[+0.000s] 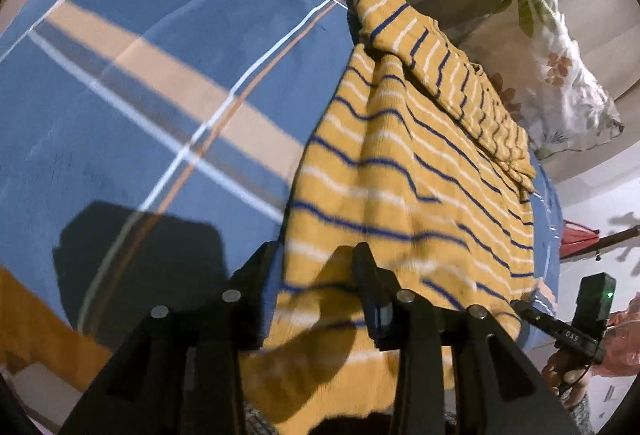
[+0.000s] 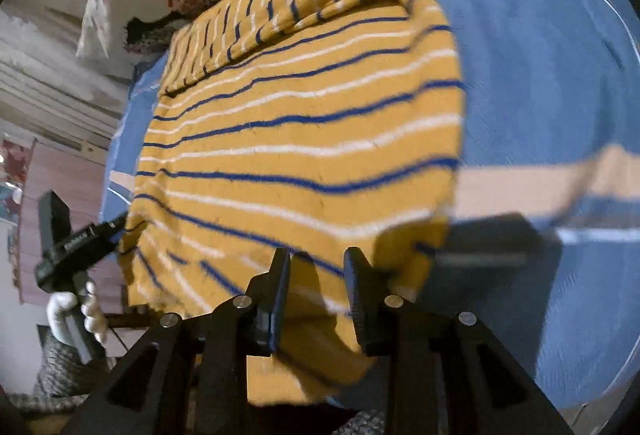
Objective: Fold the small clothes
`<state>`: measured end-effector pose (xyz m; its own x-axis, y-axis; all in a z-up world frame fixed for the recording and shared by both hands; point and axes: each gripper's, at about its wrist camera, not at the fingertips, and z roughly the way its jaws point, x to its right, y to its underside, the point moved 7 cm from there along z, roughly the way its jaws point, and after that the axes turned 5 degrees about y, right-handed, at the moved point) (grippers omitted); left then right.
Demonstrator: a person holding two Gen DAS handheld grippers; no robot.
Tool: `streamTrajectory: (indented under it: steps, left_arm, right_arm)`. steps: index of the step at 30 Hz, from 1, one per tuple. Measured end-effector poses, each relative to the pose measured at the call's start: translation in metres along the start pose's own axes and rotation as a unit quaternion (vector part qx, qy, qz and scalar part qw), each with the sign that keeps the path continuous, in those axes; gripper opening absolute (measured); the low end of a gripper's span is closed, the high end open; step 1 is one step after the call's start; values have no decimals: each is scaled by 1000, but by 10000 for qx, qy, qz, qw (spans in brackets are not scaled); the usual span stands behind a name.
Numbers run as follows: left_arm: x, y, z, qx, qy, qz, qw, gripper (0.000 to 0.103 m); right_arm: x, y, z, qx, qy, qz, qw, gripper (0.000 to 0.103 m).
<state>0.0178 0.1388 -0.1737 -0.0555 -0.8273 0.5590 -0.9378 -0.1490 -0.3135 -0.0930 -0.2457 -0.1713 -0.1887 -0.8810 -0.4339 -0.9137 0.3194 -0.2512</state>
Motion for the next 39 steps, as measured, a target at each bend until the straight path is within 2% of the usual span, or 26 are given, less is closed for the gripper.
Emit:
streamTrajectory:
  steps: [3, 7, 11, 16, 19, 22, 25, 27, 28, 29, 30, 31, 32, 34, 39]
  left_arm:
    - [-3, 9, -5, 60, 170, -191, 9997, 37]
    - [-8, 19, -11, 151, 452, -424, 9980, 38]
    - [-8, 26, -15, 184, 586, -501, 9969, 38]
    - [-8, 35, -17, 212, 860, -624, 9941, 46]
    - [-6, 38, -18, 214, 1136, -722, 9907, 58]
    - [-3, 39, -18, 269, 1381, -836, 9865, 68]
    - [2, 40, -17, 255, 1394, -771, 9869, 71]
    - [8, 42, -15, 153, 1225, -587, 9906, 70]
    - [12, 44, -13, 60, 1076, -446, 9932, 67]
    - [13, 46, -12, -24, 969, -387, 9945, 49]
    - [13, 48, -7, -209, 865, -369, 9953, 20]
    - [12, 50, -3, -336, 806, -402, 9954, 8]
    - [10, 52, -2, -392, 812, -493, 9947, 9]
    - [8, 54, -7, -376, 806, -582, 9943, 9]
    - [4, 66, -40, -308, 903, -639, 9934, 6]
  right_arm:
    - [5, 11, -14, 69, -105, 194, 9997, 31]
    - [12, 24, -22, 231, 14, 338, 9992, 48]
    - [21, 36, -17, 195, -172, 661, 9975, 49]
    - [12, 43, -13, 152, -501, 726, 9960, 50]
    - [-1, 50, -6, 17, -712, 669, 9952, 52]
    - [-14, 52, -1, -16, -808, 518, 9954, 61]
    - [-26, 52, 3, -104, -909, 348, 9952, 62]
    - [-34, 55, 7, -159, -986, 256, 9947, 62]
    - [-38, 56, 9, -142, -968, 205, 9950, 62]
    - [-41, 56, 11, -105, -931, 150, 9955, 58]
    - [-45, 56, 13, -77, -894, 54, 9960, 48]
    - [-47, 57, 16, -145, -864, 4, 9962, 8]
    - [-47, 58, 22, -280, -799, -5, 9964, 9]
    - [-46, 59, 20, -220, -838, 47, 9962, 8]
    - [-24, 69, -16, -46, -905, 10, 9959, 7]
